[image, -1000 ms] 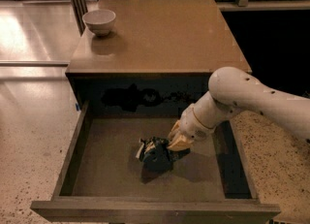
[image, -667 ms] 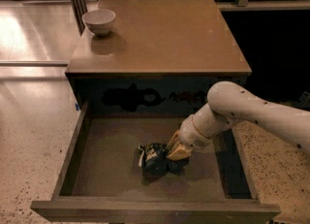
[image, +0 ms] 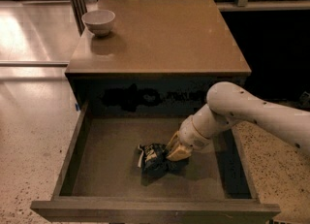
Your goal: Place blue chip bag into top drawer
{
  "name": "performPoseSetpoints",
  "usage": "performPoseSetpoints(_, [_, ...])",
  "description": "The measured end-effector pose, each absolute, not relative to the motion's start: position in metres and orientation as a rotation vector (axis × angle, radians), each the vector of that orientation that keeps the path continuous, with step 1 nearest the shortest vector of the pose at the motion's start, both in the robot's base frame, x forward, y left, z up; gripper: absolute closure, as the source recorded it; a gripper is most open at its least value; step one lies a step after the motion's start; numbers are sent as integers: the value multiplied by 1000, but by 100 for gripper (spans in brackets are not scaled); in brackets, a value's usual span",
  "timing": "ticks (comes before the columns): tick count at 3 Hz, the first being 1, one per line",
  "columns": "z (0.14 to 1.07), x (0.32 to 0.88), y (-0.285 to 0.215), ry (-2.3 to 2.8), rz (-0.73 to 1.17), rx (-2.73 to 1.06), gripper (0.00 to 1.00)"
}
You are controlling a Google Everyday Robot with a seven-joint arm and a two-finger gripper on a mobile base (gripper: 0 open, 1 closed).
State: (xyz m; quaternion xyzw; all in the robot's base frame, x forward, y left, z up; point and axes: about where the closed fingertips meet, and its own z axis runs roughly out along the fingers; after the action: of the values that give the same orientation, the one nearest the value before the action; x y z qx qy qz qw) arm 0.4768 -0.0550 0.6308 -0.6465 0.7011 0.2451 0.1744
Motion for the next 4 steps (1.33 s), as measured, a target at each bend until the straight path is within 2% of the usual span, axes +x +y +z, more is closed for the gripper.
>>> performPoseSetpoints(3, [631, 477, -55, 1987, 695, -1833, 10])
performPoseSetpoints(4, [631, 477, -55, 1987, 695, -1833, 0])
